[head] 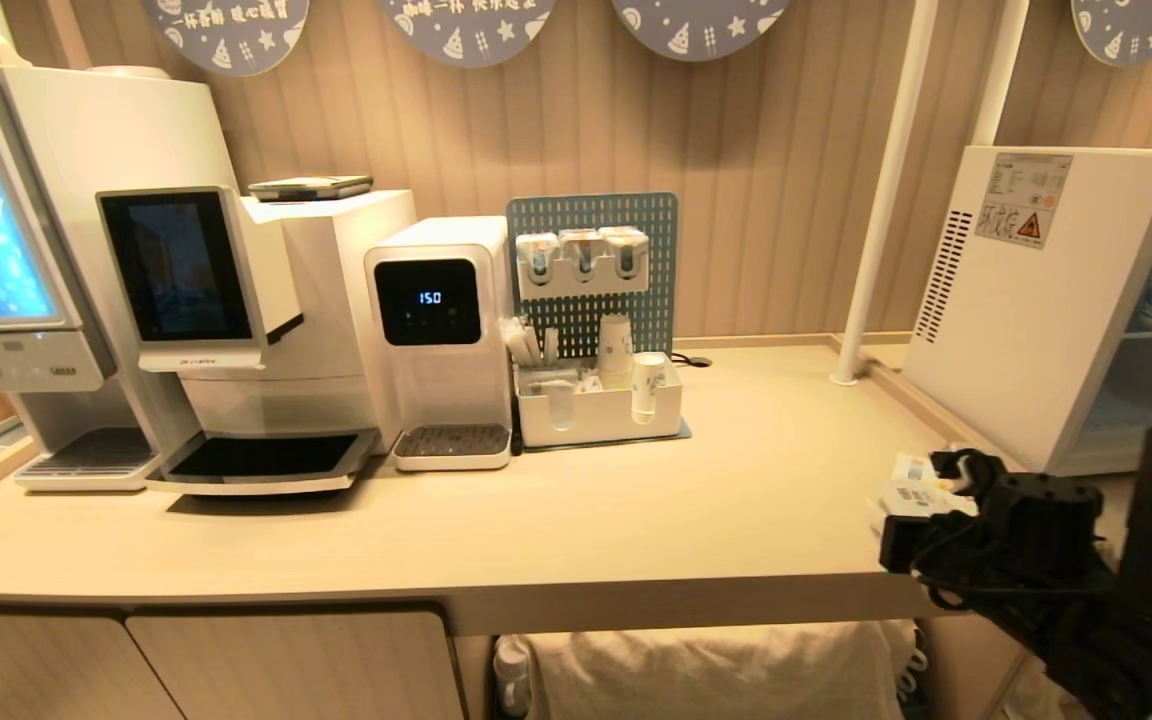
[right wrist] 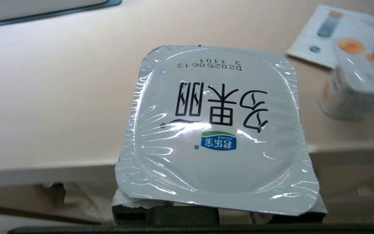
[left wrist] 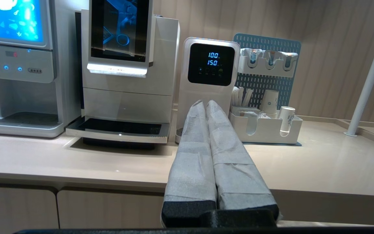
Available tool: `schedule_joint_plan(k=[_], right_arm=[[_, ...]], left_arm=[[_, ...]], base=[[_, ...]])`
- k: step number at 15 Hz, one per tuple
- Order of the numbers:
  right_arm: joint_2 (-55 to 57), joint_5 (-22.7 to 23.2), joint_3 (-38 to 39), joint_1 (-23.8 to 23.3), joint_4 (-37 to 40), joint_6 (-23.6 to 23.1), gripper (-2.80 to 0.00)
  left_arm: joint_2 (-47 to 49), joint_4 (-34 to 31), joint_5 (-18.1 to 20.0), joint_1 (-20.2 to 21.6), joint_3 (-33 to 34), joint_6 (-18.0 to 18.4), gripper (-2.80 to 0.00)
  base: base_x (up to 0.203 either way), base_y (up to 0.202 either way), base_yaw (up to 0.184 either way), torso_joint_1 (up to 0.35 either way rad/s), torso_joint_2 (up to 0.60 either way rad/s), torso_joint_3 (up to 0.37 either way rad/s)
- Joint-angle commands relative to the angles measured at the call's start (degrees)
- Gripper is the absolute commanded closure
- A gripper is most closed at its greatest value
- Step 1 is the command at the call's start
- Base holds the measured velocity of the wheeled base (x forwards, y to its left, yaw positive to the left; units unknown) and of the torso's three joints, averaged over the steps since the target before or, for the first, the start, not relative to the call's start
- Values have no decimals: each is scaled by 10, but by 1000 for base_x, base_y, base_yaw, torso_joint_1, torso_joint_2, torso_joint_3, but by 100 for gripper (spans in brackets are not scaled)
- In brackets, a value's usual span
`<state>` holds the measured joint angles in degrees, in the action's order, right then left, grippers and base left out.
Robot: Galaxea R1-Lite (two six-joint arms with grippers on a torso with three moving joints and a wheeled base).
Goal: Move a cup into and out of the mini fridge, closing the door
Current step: Place the yoghurt on the table
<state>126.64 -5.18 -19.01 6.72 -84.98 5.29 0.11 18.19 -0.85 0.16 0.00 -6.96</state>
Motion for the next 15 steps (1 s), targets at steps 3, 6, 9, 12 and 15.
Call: schedule_joint_plan(k=[3,6,9,12,15], right_arm=[[130,-5,-147,14,2,-7,0],[154,-22,-221,28,58,-9,0],[163,-44,-270,34,105,-12,0],[165,-56,-277,36,116,-12,-280],[172,-83,-280,37,115,-24,-280]], left_arm=[[0,2,0,0,23,-1,0],[0,2,0,0,23,-1,0],[0,2,0,0,23,-1,0],[0,2,0,0,23,-1,0],[0,2,0,0,23,-1,0]], base=[[0,0,0,0,0,0],[0,0,0,0,0,0],[0,0,0,0,0,0],[0,0,0,0,0,0],[0,0,0,0,0,0]])
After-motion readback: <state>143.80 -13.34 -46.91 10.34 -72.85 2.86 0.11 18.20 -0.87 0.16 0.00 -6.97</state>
